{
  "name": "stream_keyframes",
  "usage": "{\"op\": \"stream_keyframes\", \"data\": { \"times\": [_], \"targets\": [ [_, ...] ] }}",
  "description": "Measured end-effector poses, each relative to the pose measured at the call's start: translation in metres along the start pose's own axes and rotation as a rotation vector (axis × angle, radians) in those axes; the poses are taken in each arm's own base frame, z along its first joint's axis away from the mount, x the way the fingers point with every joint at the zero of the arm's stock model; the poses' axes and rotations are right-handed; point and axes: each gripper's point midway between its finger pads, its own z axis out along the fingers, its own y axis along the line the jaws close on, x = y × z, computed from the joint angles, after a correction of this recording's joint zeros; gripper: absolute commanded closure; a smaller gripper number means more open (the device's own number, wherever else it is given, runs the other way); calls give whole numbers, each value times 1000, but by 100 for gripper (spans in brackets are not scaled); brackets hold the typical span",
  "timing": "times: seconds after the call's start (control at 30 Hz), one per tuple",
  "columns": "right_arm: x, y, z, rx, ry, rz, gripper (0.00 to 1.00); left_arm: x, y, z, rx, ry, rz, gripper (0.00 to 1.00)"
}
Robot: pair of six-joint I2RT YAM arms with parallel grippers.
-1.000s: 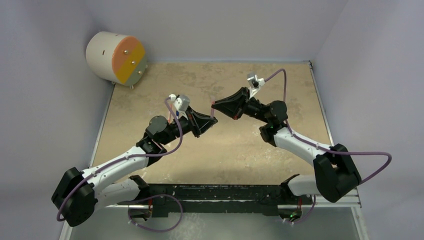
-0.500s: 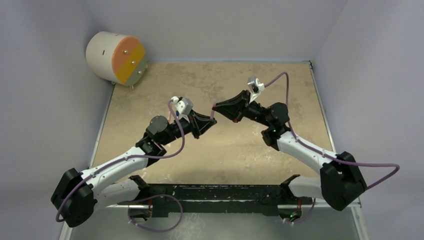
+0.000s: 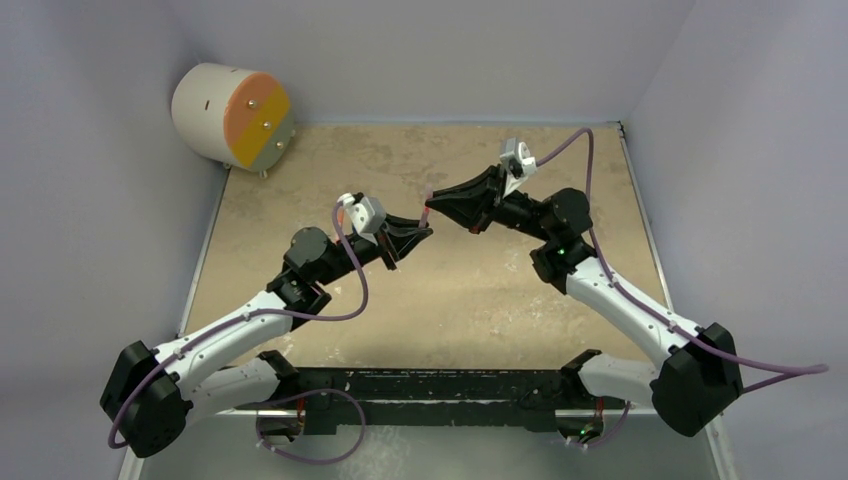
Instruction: Insert the pens into the pen caps
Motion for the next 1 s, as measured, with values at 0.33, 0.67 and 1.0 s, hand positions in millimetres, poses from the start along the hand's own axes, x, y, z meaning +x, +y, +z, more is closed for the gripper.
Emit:
{"op": "stream_keyframes", "data": {
  "times": [0.33,0.67,1.0],
  "targets": [
    [-4,1,1,-6,-5,-11,100,-6,4,-2,-23,-36,23,100],
    [-6,4,3,-17,-14,-19,100,-8,5,0,-38,-45,21,100],
    [0,3,5,-18,-12,-16,100,-16,7,8,-36,-61,20,100]
  ]
}}
